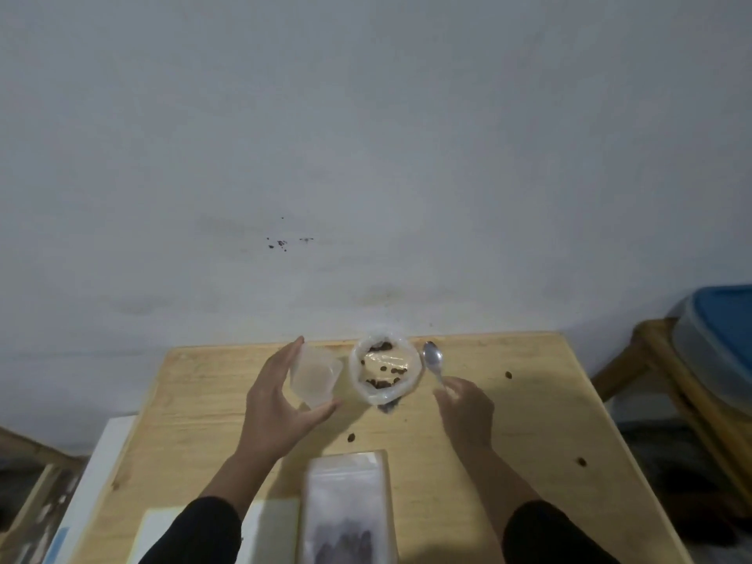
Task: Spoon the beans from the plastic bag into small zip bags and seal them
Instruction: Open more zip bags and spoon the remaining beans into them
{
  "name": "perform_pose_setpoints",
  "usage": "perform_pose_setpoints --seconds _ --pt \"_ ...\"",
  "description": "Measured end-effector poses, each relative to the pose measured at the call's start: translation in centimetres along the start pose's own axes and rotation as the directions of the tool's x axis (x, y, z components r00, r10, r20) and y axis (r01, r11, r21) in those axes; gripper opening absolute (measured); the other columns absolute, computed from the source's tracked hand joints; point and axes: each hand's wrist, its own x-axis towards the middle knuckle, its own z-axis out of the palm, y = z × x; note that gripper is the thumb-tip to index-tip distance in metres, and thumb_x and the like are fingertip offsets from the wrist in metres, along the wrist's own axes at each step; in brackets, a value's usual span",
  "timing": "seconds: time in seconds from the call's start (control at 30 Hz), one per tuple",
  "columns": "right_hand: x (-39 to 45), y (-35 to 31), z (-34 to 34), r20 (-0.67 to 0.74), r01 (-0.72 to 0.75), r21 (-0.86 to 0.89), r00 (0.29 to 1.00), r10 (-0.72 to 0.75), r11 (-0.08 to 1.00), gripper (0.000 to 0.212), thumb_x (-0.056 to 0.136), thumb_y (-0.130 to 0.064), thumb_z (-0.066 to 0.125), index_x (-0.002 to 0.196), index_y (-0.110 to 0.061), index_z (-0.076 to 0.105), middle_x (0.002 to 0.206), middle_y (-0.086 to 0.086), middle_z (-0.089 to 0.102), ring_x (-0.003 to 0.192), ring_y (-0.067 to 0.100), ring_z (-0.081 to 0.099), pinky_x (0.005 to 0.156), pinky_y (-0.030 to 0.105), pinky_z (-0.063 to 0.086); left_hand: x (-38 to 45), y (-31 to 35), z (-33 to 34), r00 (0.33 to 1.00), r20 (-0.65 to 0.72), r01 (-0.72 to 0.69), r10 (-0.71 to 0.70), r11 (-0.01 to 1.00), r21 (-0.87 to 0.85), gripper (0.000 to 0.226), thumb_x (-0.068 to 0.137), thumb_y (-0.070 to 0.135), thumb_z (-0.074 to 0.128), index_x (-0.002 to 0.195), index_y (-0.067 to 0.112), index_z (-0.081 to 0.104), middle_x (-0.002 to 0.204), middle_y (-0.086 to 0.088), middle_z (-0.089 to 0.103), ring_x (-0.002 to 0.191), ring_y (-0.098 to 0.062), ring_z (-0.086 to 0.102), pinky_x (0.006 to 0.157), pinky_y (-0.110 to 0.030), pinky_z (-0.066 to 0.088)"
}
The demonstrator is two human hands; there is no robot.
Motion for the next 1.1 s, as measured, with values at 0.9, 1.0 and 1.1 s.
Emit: perform_pose_setpoints --seconds 0.9,1.0,1.1 --pt "1.3 3.0 -0.1 0.105 -0.241 0.193 0.969 0.224 0.951 0.014 0.085 -0.019 0.062 0.096 -0.019 0.071 0.083 -0.003 0.066 0.084 0.015 0.059 0.075 0.023 0.04 0.2 -0.8 2.9 0.993 0.007 0.118 -0.117 0.993 -0.029 0.104 0.051 0.037 0.09 0.14 0.017 0.04 0.135 0.006 0.047 0.122 -0.004 0.043 0.1 -0.022 0.036" --pt "1.6 1.9 -0.9 0.096 -0.28 0.272 0.96 0.264 0.921 0.014 0.087 -0.017 0.058 0.093 -0.017 0.071 0.08 -0.001 0.065 0.08 0.017 0.06 0.071 0.025 0.043 0.2 -0.9 3.2 0.993 0.019 0.115 -0.114 0.992 -0.048 0.104 0.051 0.038 0.09 0.14 0.018 0.039 0.135 0.007 0.047 0.123 -0.007 0.045 0.103 -0.026 0.038" --pt "1.9 0.1 -1.8 0.062 -0.236 0.412 0.971 0.231 0.88 0.013 0.086 -0.017 0.061 0.078 -0.011 0.07 0.063 -0.002 0.057 0.063 0.014 0.051 0.06 0.025 0.04 0.2 -1.0 3.6 0.991 0.024 0.129 -0.128 0.989 -0.068 0.105 0.051 0.039 0.091 0.14 0.02 0.038 0.136 0.008 0.046 0.125 -0.008 0.045 0.105 -0.028 0.038"
